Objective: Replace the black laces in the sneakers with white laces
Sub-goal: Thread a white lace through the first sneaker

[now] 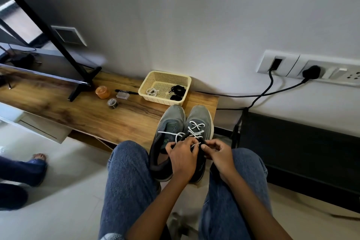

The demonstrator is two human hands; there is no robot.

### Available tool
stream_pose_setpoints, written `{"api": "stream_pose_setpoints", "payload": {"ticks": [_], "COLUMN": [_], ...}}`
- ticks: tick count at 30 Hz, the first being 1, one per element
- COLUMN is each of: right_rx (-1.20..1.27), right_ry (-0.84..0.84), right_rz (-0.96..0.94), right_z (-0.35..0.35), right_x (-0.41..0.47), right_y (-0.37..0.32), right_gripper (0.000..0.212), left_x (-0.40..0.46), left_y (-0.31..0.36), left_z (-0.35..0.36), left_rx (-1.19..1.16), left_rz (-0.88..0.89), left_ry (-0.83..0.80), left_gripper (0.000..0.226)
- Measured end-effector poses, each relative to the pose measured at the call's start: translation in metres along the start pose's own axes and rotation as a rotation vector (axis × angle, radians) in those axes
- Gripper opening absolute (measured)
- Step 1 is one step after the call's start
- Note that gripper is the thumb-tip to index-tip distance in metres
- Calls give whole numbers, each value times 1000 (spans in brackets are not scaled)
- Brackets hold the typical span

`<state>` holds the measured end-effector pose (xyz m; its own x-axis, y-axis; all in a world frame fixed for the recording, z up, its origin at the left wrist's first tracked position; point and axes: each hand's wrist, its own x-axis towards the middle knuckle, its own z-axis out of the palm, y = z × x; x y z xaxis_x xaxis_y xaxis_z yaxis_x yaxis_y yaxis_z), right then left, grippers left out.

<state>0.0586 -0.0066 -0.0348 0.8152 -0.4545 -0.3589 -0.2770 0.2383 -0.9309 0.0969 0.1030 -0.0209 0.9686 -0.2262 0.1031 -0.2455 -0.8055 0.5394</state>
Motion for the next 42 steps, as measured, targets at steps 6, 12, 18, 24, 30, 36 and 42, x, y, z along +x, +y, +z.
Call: {"api": "stream_pose_setpoints", "payload": {"ticks": [6, 12, 18, 24, 30, 36, 42], "right_rx": [23, 23, 18, 33, 66, 80, 87], "right_ry": [2, 1, 20, 22, 16, 10, 22], "right_rz": [15, 20, 24, 23, 49, 56, 59], "right_z": [1, 2, 2, 2, 2, 1, 1], "right_x": [0, -1, 0, -2, -1, -1, -2], "right_y": [-2, -4, -5, -4, -5, -4, -6], "right_gripper": [12, 11, 11, 13, 11, 11, 12], "left_x": [2, 1, 3, 3, 3, 3, 2], "left_y": [-2, 1, 5, 3, 1, 3, 4], "left_z": [0, 1, -2, -4, -1, -2, -2], "left_rx": [-24, -67, -115, -35, 12, 39, 72], "left_rz": [-11, -62, -118, -72, -60, -49, -38], "left_ry": [-7, 31, 49, 21, -22, -36, -57], "left_gripper": [9, 8, 10, 12, 12, 11, 12]}}
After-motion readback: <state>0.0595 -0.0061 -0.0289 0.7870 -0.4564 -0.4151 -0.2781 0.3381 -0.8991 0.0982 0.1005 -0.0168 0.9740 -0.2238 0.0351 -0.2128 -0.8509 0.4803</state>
